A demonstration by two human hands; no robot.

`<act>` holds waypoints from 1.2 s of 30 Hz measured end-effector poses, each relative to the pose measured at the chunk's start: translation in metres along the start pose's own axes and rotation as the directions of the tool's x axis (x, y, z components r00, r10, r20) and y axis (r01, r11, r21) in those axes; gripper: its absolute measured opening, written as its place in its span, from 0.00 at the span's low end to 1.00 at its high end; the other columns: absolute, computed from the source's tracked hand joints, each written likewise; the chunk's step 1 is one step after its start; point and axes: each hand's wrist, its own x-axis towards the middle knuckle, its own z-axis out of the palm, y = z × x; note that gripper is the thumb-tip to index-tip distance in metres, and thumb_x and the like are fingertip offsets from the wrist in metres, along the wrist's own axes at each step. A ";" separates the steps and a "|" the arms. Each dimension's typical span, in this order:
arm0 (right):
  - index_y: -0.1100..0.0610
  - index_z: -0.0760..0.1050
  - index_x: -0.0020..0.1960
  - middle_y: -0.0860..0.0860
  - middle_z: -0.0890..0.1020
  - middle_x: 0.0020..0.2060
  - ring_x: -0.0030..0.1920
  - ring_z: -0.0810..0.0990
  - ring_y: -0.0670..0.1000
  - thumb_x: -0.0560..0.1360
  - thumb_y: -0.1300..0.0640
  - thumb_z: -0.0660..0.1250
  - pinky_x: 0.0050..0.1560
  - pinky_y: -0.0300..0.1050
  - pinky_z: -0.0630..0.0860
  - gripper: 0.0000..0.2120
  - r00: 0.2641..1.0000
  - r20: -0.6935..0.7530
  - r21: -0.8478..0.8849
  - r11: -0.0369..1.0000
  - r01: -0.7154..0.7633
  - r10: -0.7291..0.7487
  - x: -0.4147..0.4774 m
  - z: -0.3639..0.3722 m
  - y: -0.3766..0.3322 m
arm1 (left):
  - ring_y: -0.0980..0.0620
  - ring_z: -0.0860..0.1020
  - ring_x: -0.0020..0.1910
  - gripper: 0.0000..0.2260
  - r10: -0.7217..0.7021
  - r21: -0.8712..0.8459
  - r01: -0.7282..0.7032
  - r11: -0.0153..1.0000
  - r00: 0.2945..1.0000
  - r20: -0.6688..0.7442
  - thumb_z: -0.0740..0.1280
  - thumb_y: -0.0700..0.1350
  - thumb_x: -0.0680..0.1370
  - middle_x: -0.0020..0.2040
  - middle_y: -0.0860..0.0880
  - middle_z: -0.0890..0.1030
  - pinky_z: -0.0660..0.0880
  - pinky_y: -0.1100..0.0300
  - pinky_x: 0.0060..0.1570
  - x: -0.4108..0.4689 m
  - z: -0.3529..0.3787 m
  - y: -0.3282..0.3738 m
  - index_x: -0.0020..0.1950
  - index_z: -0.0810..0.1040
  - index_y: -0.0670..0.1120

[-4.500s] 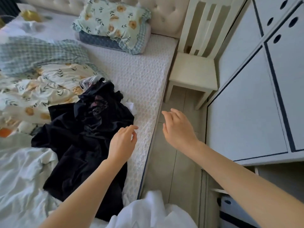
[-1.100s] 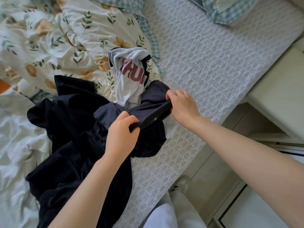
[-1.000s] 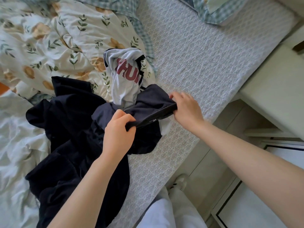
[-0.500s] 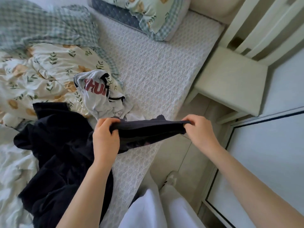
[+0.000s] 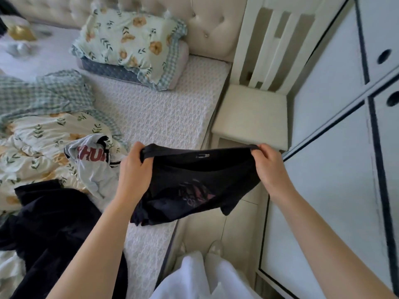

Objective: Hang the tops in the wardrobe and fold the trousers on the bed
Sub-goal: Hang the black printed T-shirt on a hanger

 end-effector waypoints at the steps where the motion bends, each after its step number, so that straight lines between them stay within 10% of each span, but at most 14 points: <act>1: 0.54 0.74 0.38 0.41 0.73 0.28 0.35 0.72 0.47 0.78 0.55 0.59 0.37 0.42 0.66 0.11 1.000 -0.027 -0.003 1.000 0.016 -0.017 0.001 -0.011 0.000 | 0.54 0.70 0.32 0.05 0.044 0.021 -0.044 0.999 0.999 0.009 0.58 0.42 0.77 0.34 0.46 0.74 0.64 0.53 0.32 0.005 0.002 0.013 0.41 0.69 0.47; 10: 0.52 0.79 0.39 0.46 0.79 0.31 0.37 0.77 0.45 0.75 0.55 0.64 0.37 0.38 0.71 0.08 0.950 -0.282 -0.103 0.988 0.112 -0.137 0.000 -0.098 -0.015 | 0.49 0.74 0.41 0.07 0.302 0.188 -0.346 0.919 0.926 0.227 0.65 0.45 0.77 0.40 0.50 0.76 0.71 0.53 0.41 0.054 0.026 0.116 0.41 0.77 0.46; 15: 0.50 0.78 0.43 0.41 0.80 0.36 0.41 0.77 0.39 0.77 0.57 0.63 0.40 0.27 0.68 0.06 0.868 -0.428 -0.266 0.953 0.145 -0.252 -0.007 -0.134 -0.020 | 0.54 0.73 0.37 0.09 0.504 0.192 -0.677 0.711 0.680 0.532 0.67 0.43 0.75 0.35 0.54 0.74 0.67 0.59 0.38 0.064 0.040 0.150 0.36 0.76 0.51; 31: 0.55 0.66 0.34 0.50 0.70 0.27 0.29 0.69 0.51 0.78 0.51 0.62 0.28 0.44 0.64 0.15 0.689 -0.718 -0.310 0.932 -0.189 -0.099 -0.064 -0.140 -0.022 | 0.56 0.76 0.39 0.08 0.585 0.015 -0.739 0.673 0.544 0.601 0.74 0.45 0.71 0.42 0.55 0.77 0.67 0.65 0.36 0.137 0.092 0.198 0.42 0.75 0.53; 36: 0.54 0.70 0.36 0.48 0.73 0.28 0.29 0.70 0.48 0.78 0.51 0.62 0.29 0.42 0.65 0.13 0.627 -0.778 -0.246 0.941 -0.234 -0.047 -0.091 -0.134 -0.007 | 0.47 0.83 0.37 0.08 0.478 -0.118 -0.584 0.803 0.514 0.712 0.77 0.45 0.71 0.32 0.50 0.83 0.77 0.56 0.41 0.120 0.118 0.207 0.37 0.80 0.48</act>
